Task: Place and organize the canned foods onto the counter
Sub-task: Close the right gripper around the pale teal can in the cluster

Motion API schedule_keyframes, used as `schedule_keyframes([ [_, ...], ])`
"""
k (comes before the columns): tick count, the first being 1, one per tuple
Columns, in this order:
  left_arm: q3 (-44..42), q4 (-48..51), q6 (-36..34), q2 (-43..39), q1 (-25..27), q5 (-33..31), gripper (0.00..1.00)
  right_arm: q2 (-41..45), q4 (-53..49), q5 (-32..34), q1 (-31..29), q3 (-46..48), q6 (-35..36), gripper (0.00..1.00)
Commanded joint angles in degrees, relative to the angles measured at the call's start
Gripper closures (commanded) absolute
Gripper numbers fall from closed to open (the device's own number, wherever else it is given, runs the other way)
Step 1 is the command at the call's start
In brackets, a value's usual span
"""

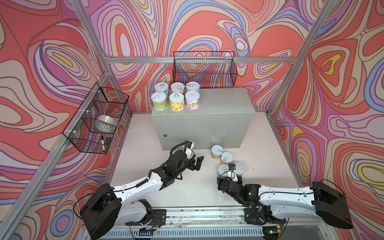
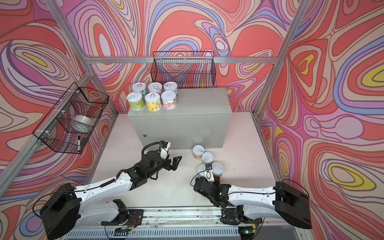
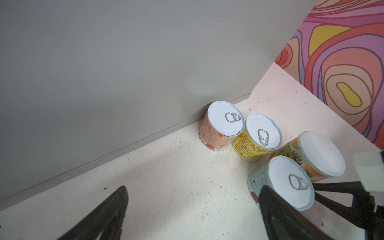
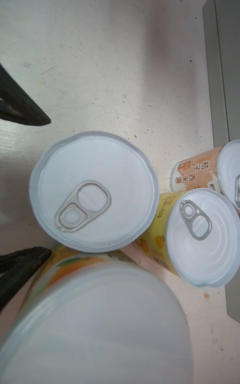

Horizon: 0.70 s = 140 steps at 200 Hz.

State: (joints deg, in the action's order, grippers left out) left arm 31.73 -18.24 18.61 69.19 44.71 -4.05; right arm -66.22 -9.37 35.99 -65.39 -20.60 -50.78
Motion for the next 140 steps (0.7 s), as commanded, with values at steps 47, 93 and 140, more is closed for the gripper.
schedule_keyframes([
  [47,-1.6,-1.9,0.6,-1.7,0.3,-0.7,0.00,-3.4,14.7,-1.5,8.7,3.0,8.7,0.06],
  [93,-1.3,-2.5,0.5,0.2,0.3,0.1,0.00,-12.0,20.9,-3.8,9.7,1.2,11.1,0.06],
  [140,-0.9,-2.2,0.1,0.1,0.3,-0.4,0.00,-16.6,23.0,-4.6,9.8,0.0,10.9,0.08],
])
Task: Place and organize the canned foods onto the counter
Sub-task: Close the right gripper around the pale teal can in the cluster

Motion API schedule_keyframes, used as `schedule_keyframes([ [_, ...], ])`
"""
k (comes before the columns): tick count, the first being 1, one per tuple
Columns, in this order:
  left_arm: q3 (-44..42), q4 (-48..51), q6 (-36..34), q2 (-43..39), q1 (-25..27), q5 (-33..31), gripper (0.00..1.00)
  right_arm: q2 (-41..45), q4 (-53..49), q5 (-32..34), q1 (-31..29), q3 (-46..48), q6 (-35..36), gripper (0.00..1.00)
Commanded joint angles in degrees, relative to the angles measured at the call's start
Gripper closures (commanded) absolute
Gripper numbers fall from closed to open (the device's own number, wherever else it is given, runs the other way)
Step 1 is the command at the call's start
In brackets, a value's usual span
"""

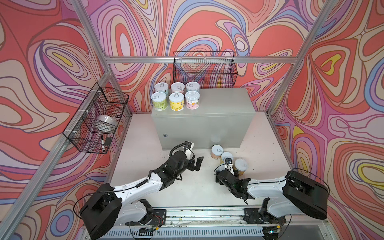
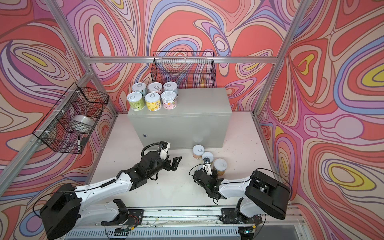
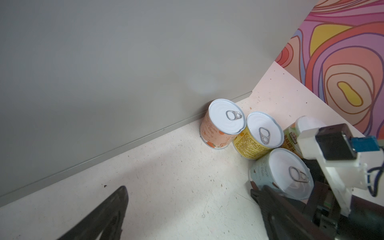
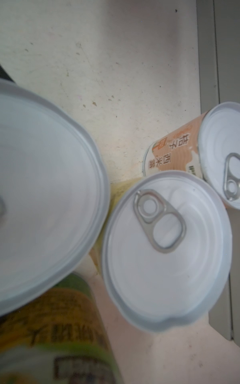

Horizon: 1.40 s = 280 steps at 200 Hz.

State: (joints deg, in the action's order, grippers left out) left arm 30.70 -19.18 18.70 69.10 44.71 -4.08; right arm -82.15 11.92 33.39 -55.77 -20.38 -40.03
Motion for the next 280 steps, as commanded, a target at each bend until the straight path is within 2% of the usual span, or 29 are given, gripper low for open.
schedule_keyframes([
  [1,0.2,-1.2,0.0,0.2,0.3,-0.4,0.00,-0.7,1.7,-2.1,0.2,-0.2,0.1,0.08],
  [52,0.7,-1.5,0.1,1.6,0.3,-0.2,0.00,-0.2,3.5,-2.8,1.1,1.4,0.2,0.16],
  [132,1.3,-1.9,-0.7,3.0,0.3,0.2,0.00,-1.0,2.3,-3.4,1.1,0.3,0.8,0.36],
  [151,2.0,-1.3,-0.9,3.6,0.3,0.9,0.00,-0.7,2.1,-3.7,1.1,0.5,1.2,0.48],
  [162,2.5,-0.9,-1.0,3.6,0.3,1.2,0.00,-0.4,2.1,-3.9,1.1,0.5,1.6,0.60],
  [169,2.6,-0.9,-0.9,3.5,0.3,1.4,0.00,-0.1,1.9,-4.1,1.1,0.5,1.8,0.73],
  [180,2.8,-0.8,-0.9,3.2,0.3,1.6,0.00,0.2,1.6,-4.3,1.1,0.4,2.0,1.00],
  [233,3.0,-0.7,-0.6,2.4,0.3,2.0,0.00,2.8,-1.1,-5.3,1.0,-0.1,2.7,1.00],
  [280,3.1,0.7,-1.5,1.3,0.3,1.3,0.00,9.4,-6.0,-7.4,0.9,-1.6,2.9,1.00],
])
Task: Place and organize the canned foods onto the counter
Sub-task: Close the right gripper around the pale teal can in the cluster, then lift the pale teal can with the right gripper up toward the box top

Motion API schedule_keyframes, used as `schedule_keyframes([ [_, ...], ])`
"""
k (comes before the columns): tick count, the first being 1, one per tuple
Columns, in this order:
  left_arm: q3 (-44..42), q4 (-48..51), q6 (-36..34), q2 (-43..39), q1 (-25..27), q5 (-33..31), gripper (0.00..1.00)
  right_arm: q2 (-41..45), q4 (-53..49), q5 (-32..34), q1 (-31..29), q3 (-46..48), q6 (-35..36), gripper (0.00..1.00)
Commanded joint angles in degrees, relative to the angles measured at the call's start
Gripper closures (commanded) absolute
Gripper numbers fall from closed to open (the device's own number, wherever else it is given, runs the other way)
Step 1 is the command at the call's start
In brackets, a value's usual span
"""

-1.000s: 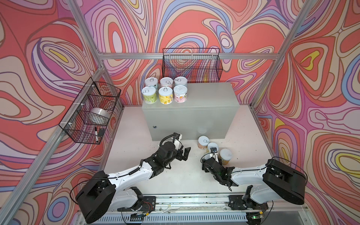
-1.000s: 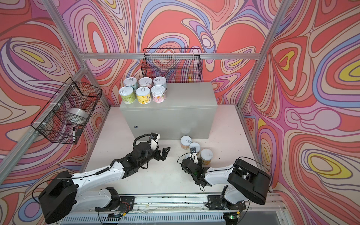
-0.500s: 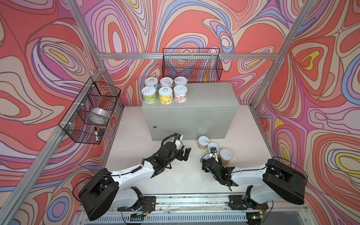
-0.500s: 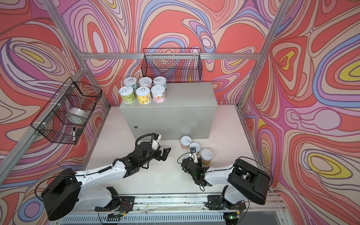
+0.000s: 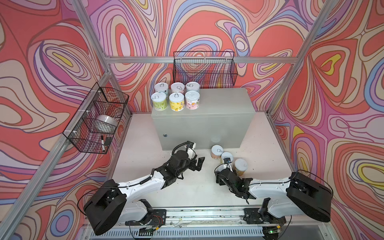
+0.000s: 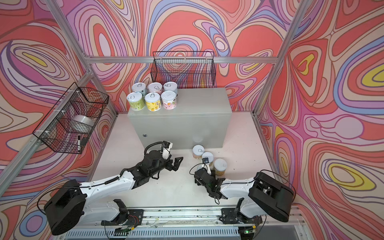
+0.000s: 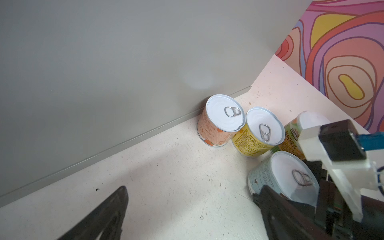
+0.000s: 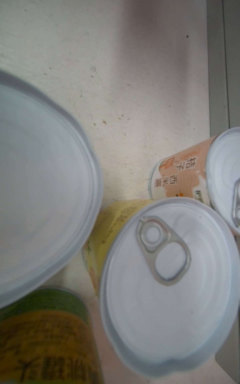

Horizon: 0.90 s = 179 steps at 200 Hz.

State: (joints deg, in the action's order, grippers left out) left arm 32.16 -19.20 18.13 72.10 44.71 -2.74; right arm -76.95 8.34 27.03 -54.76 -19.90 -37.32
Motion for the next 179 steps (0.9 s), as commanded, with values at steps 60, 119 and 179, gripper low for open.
schedule_keyframes([
  [60,1.0,1.8,-1.8,-2.5,0.3,-1.8,0.00,16.7,-19.8,-5.5,-0.1,-10.0,3.4,1.00],
  [119,0.6,0.0,-1.5,-1.8,0.2,-1.9,0.00,23.9,-32.5,-13.0,-0.1,-21.8,6.7,1.00],
  [179,0.0,-1.0,-1.5,-1.3,0.2,-2.4,0.00,20.0,-44.5,-7.2,-0.1,-41.5,16.8,1.00],
])
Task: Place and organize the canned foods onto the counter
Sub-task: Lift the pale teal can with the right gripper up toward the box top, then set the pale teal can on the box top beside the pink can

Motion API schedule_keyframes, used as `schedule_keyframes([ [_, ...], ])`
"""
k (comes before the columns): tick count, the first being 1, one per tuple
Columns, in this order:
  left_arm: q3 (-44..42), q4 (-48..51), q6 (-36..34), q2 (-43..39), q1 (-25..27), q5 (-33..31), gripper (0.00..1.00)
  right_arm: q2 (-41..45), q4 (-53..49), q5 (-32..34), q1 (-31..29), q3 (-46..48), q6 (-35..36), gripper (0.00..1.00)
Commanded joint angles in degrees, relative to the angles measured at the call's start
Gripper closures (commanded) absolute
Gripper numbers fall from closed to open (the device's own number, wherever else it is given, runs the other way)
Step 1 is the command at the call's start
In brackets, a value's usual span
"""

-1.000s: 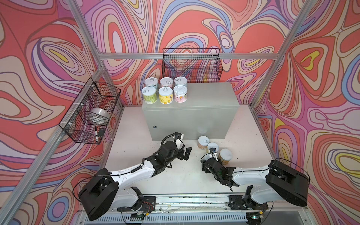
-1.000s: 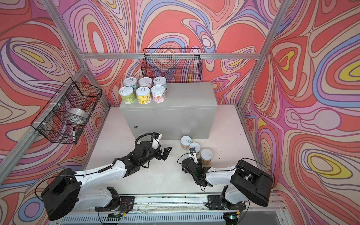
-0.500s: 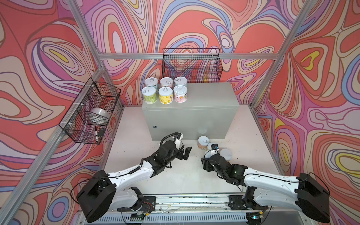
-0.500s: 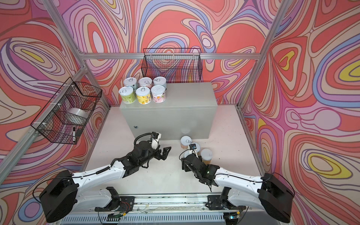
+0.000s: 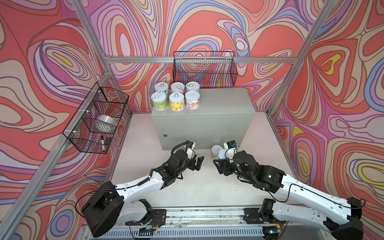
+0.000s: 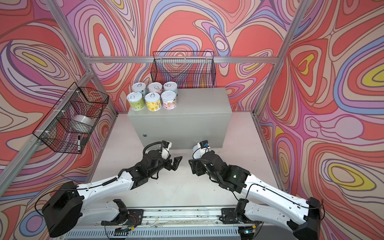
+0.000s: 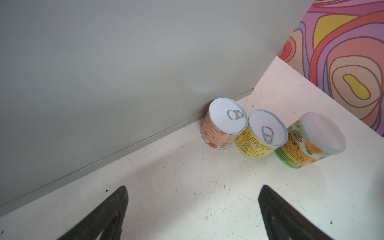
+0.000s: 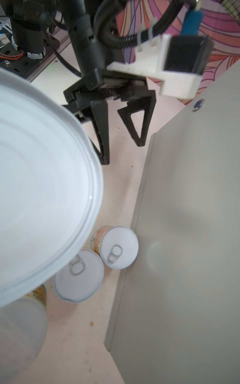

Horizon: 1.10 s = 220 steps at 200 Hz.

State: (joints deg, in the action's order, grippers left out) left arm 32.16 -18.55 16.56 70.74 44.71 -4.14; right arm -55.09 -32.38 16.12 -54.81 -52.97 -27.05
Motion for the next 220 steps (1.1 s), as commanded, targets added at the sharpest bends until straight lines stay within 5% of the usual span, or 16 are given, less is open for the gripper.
schedule_keyframes([
  [1,0.0,-1.7,0.1,0.1,0.2,-1.0,0.00,-2.1,-4.0,3.9,-0.1,-8.9,6.8,1.00],
  [55,-0.4,-2.3,0.2,0.2,0.1,-0.1,0.00,-13.7,-13.6,11.2,0.0,-34.6,16.1,1.00],
  [112,0.6,-2.7,-0.3,0.6,0.1,0.7,0.01,-24.8,-6.6,19.4,4.1,-51.8,25.8,1.00],
  [220,-0.6,-1.7,-0.8,-1.8,0.1,-1.2,0.01,-41.4,2.1,10.2,17.9,-64.4,26.7,1.00],
])
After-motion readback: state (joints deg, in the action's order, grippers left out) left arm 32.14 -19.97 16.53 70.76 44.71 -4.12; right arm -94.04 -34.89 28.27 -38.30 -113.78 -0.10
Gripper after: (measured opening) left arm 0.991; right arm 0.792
